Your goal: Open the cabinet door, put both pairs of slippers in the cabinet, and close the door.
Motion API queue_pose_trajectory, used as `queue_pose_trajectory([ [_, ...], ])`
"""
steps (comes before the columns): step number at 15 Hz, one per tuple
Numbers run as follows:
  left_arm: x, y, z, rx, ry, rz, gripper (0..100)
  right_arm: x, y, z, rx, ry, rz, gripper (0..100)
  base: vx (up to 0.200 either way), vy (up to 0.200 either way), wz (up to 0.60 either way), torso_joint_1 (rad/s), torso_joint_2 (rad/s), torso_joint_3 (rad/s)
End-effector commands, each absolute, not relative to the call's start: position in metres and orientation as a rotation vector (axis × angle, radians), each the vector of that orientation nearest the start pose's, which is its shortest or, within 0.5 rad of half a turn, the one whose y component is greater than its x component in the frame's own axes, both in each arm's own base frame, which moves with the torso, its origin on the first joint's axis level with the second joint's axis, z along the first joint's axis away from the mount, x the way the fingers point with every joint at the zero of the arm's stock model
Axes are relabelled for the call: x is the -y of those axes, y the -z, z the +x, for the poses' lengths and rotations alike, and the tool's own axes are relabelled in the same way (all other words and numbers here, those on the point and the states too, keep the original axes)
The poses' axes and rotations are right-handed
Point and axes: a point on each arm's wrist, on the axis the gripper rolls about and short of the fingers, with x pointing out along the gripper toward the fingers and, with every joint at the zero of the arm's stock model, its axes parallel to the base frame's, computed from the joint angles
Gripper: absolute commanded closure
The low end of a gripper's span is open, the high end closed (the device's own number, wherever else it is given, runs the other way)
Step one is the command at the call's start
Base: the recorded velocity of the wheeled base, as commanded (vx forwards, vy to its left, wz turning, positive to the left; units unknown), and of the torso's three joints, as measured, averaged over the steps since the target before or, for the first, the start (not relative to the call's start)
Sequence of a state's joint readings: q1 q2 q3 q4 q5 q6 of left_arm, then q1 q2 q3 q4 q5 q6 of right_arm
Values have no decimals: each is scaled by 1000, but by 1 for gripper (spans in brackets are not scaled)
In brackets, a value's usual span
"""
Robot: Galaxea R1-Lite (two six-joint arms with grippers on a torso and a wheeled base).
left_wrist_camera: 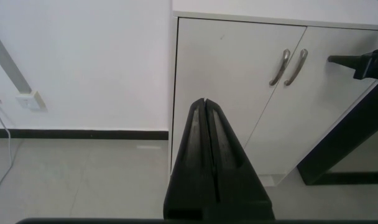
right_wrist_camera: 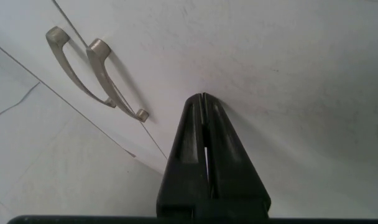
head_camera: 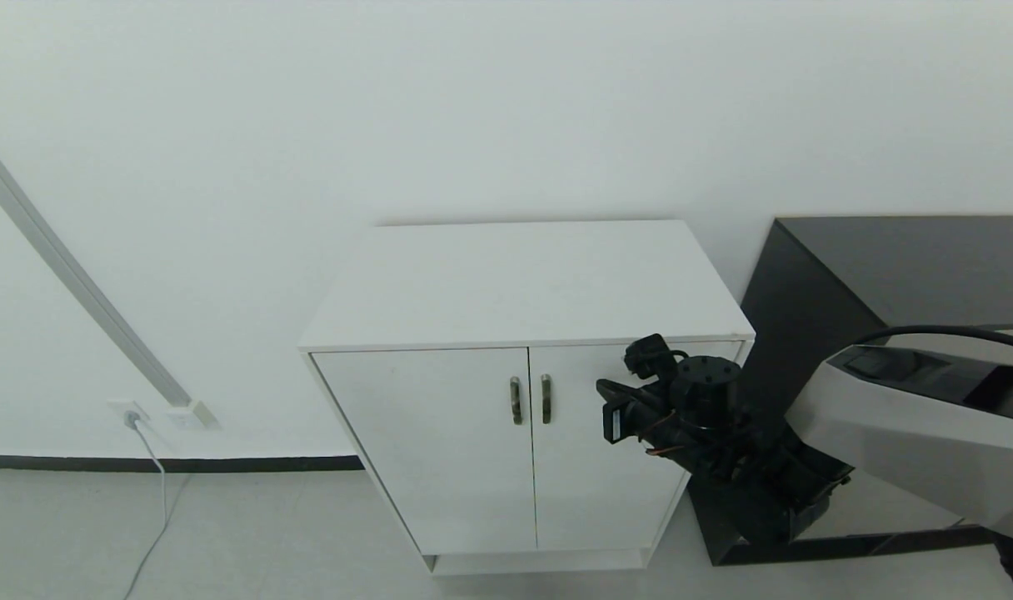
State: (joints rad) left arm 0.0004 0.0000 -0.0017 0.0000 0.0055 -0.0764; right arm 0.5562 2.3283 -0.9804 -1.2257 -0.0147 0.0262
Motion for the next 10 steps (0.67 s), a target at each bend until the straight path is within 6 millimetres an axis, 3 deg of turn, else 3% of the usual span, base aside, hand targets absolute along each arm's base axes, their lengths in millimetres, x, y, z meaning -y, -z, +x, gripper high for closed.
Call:
queue_pose_trajectory([
  [1, 0, -76, -23, 0, -8, -77, 100, -221, -53, 353, -129, -542, -11, 100, 0, 0, 0, 0, 0, 0],
  [5, 0, -76, -23, 0, -8, -77, 100, -212, -79, 307, -114, -581, -9, 100, 0, 0, 0, 0, 0, 0],
  [10, 0, -76, -23, 0, -8, -77, 100, -151, -77, 261, -92, -453, 0, 100, 0, 0, 0, 0, 0, 0],
])
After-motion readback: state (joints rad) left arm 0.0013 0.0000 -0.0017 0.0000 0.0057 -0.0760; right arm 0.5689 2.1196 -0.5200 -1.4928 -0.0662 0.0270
